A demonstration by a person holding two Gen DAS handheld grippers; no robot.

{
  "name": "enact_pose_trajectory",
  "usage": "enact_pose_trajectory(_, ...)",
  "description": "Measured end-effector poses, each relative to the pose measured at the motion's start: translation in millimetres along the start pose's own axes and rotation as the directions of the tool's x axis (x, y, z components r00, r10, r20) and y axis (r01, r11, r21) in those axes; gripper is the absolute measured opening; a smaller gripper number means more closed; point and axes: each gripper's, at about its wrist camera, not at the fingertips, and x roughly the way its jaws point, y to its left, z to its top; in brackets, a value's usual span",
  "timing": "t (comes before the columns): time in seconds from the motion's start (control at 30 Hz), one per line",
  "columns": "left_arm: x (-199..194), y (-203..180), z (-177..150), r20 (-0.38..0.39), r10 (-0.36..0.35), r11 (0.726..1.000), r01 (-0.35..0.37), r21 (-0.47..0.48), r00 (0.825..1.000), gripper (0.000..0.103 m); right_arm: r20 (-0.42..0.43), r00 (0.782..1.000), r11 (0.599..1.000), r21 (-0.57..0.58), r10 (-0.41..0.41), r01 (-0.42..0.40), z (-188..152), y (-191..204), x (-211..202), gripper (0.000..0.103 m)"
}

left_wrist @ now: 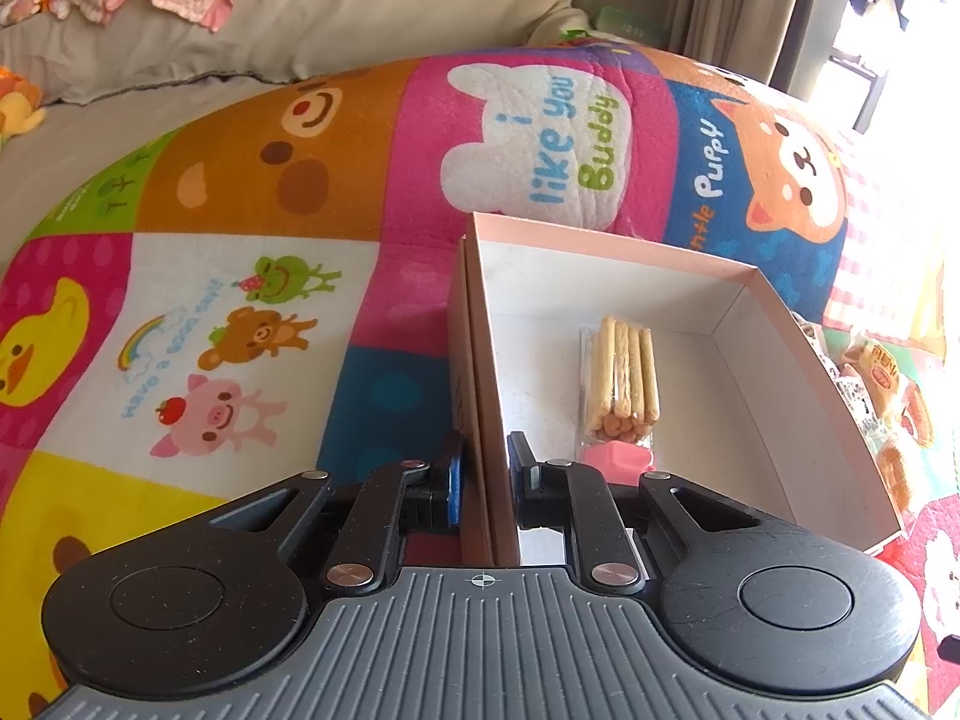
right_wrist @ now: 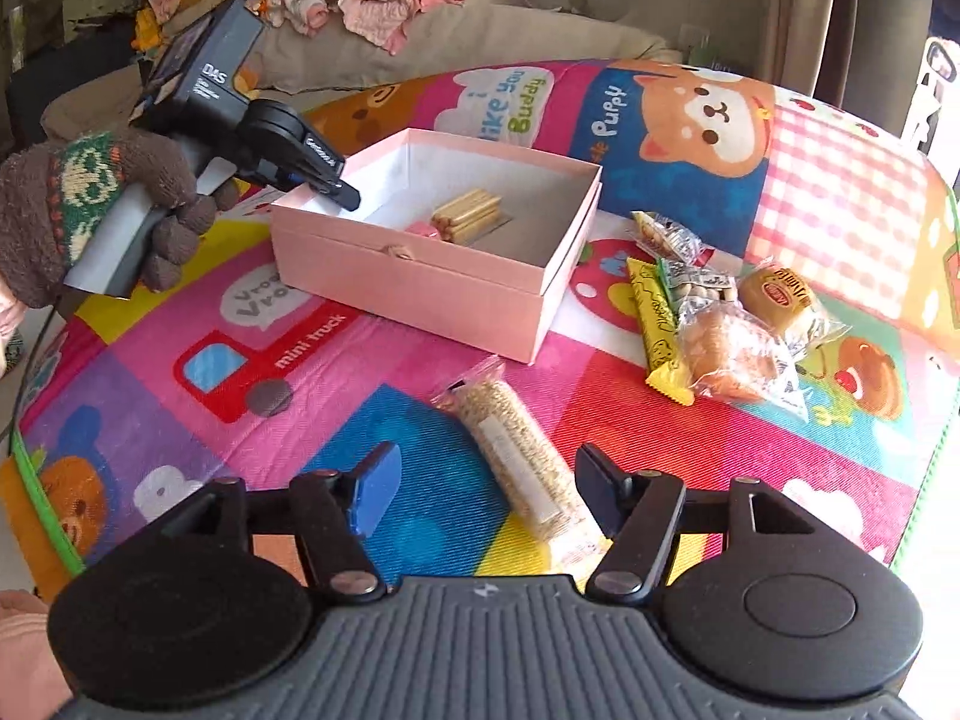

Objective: Organize objects

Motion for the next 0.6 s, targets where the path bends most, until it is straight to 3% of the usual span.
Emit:
enact_pose_trajectory(0.17,0.7,-0.5,1.0,-0.001,0.002,1.0,-0.002,-0.001,1.0,0.017,-0.055,0.998,0.997,0.08,-0.019,0.023,-7.0,-23.3,26.4,0.072)
enact_pose_trajectory(0.27,1.0,-1.1,1.3,0.0,0.003,1.0,-0.003,0.001,1.0,0.017,-0.1,0.992,0.983,0.171,0.083,-0.065,-15.0,-26.4,28.9,0.073)
enact_pose_trajectory(0.37,1.5,-0.9,1.7,0.001,0.001,1.0,-0.001,0.004,1.0,0.017,-0.084,0.985,0.98,0.141,0.151,-0.139,-16.4,-12.8,20.4,0.073)
enact_pose_trajectory(0.6,1.2,-1.0,0.8,0.005,0.0,1.0,0.0,0.006,1.0,0.017,-0.068,0.996,0.984,0.172,0.05,-0.037,-2.9,-16.6,35.2,0.073)
